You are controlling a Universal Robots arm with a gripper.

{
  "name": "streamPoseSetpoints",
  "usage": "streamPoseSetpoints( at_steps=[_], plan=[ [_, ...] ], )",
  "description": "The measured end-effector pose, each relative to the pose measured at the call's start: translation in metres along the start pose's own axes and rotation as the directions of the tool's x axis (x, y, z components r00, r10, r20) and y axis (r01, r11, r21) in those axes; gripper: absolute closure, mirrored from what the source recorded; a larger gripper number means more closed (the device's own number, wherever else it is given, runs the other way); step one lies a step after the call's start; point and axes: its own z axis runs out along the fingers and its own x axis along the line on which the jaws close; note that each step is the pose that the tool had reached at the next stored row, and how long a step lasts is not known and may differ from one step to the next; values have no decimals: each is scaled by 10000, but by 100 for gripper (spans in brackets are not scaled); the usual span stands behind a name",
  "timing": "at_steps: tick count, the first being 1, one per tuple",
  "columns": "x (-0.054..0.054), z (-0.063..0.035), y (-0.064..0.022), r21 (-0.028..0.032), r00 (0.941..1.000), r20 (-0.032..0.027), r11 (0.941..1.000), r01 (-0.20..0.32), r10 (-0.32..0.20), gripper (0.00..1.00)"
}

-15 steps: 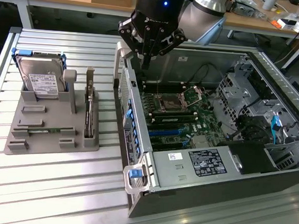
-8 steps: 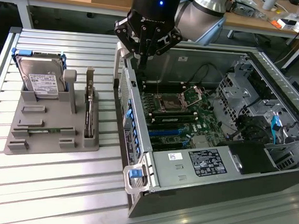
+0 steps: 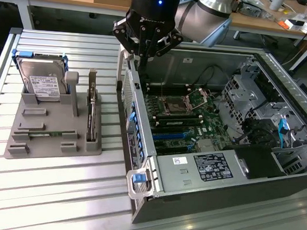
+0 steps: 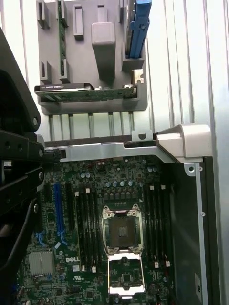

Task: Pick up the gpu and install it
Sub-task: 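Reach for the gpu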

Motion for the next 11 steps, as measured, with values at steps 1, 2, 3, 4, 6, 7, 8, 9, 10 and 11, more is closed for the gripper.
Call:
streamPoseSetpoints(
  at_steps=[1,2,3,4,6,7,8,9,10,11],
  plan=[
    [11,0,-1,0,10000,0,10000,0,0,89],
    [20,-1,-1,0,10000,0,10000,0,0,89],
    [29,-1,-2,0,10000,0,10000,0,0,89],
    [38,-1,-3,0,10000,0,10000,0,0,89],
    [65,-2,-5,0,10000,0,10000,0,0,89],
    [80,-2,-6,0,10000,0,10000,0,0,89],
    [95,-3,-7,0,10000,-1,10000,1,-1,89],
    [115,-3,-9,0,10000,0,10000,0,0,89],
    [129,-3,-10,0,10000,0,10000,0,0,89],
    [145,-4,-11,0,10000,-1,10000,0,0,89]
  ],
)
